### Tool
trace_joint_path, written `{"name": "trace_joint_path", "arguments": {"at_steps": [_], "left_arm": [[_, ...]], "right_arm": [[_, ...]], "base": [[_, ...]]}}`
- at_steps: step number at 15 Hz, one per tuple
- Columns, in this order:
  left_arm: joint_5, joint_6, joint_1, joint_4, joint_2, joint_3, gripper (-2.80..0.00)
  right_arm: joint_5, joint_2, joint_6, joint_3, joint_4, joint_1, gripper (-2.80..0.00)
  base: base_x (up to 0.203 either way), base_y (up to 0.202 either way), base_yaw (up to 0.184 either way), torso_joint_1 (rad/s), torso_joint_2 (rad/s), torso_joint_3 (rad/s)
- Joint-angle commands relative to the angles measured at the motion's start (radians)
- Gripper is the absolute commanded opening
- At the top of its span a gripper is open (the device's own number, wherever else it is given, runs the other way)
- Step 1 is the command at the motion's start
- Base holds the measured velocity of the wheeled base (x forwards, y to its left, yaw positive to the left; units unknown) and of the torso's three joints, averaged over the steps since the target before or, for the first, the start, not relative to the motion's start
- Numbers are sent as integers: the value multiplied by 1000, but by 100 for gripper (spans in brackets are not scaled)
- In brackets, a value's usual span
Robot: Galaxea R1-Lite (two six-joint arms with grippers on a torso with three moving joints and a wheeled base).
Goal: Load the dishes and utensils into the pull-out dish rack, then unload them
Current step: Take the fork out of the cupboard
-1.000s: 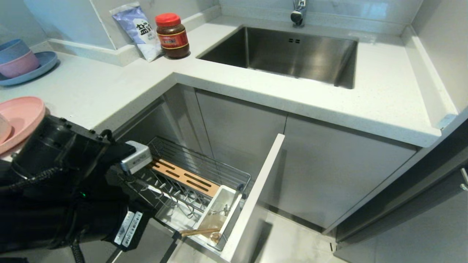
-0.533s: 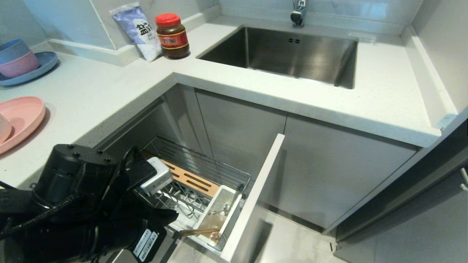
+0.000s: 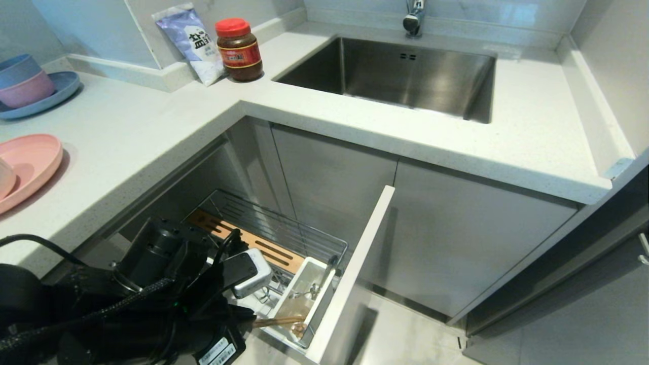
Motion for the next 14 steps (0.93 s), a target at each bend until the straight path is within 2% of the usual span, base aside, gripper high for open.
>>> {"name": "trace_joint_path", "arguments": {"at_steps": [1, 2, 3, 11, 14], "left_arm": [[-1, 4, -3, -7, 43, 1, -280], [-1, 6, -5, -22, 58, 4, -280], [-1, 6, -5, -37, 70, 5, 0], [1, 44, -7, -69, 188, -41, 0], [1, 46, -5, -148, 250, -40, 0]], "right_arm": [[0, -4, 0, 2, 0, 0, -280], [0, -2, 0, 2, 0, 0, -280], [0, -2, 0, 2, 0, 0, -280], [0, -2, 0, 0, 0, 0, -280], [0, -3, 0, 1, 0, 0, -280]], "base": [[0, 0, 0, 0, 0, 0], [0, 0, 0, 0, 0, 0], [0, 0, 0, 0, 0, 0], [0, 0, 0, 0, 0, 0], [0, 0, 0, 0, 0, 0]]}}
